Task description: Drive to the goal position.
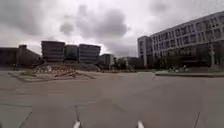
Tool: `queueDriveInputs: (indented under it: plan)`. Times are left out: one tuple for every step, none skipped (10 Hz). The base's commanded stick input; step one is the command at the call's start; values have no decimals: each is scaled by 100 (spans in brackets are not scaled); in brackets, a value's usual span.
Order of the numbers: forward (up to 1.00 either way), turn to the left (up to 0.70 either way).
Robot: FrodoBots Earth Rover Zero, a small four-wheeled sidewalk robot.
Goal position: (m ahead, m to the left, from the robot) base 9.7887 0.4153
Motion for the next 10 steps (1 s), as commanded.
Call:
queueDriveInputs:
  plan:
    - [100, 0]
    - [100, 0]
    - [100, 0]
    - [100, 0]
    - [100, 0]
    - [100, 0]
    - [100, 0]
    - [100, 0]
    - [100, 0]
    - [100, 0]
